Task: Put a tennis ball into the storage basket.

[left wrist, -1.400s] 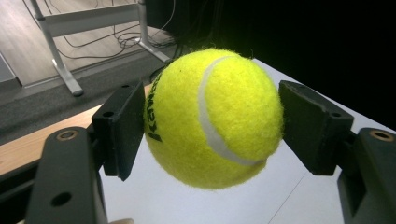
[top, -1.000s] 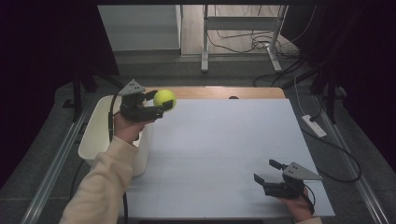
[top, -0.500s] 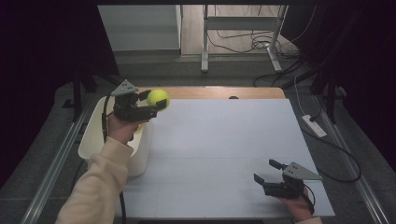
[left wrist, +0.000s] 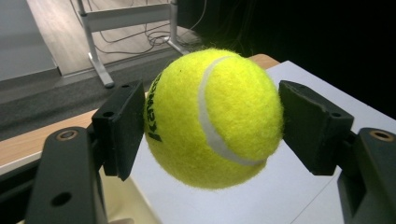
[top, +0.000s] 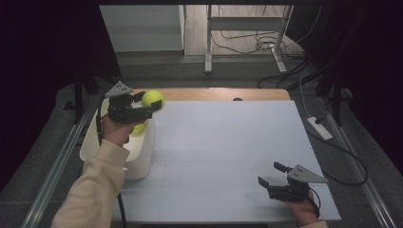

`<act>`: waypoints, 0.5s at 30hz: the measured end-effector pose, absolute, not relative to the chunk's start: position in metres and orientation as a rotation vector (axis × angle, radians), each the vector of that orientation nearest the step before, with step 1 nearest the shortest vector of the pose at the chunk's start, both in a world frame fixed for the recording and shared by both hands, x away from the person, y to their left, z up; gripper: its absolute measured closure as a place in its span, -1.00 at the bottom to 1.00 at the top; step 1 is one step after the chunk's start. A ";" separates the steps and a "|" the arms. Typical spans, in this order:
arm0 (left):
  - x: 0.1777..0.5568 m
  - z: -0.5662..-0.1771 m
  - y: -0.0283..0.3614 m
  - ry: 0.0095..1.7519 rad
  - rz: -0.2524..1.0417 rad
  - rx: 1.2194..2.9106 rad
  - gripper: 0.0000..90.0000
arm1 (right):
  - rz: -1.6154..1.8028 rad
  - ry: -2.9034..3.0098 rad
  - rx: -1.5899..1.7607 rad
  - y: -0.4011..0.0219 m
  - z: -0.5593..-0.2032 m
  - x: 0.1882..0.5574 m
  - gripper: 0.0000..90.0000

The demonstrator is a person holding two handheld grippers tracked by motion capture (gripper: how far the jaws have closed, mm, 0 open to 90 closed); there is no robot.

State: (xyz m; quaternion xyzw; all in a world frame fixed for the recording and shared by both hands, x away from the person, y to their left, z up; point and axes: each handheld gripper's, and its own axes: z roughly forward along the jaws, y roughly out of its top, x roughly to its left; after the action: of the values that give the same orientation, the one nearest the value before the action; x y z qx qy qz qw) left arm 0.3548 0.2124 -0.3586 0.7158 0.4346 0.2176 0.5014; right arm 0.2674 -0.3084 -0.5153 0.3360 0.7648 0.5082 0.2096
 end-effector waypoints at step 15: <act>0.357 -0.367 0.236 1.131 0.560 1.732 -0.38 | 1.412 2.134 0.933 -0.309 -0.515 0.268 -0.68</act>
State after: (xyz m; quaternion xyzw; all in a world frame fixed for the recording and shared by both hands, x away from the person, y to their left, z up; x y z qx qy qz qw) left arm 0.3566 0.2359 -0.3669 0.7095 0.4632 0.2296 0.4789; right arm 0.2676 -0.3087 -0.5152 0.3350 0.7664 0.5073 0.2075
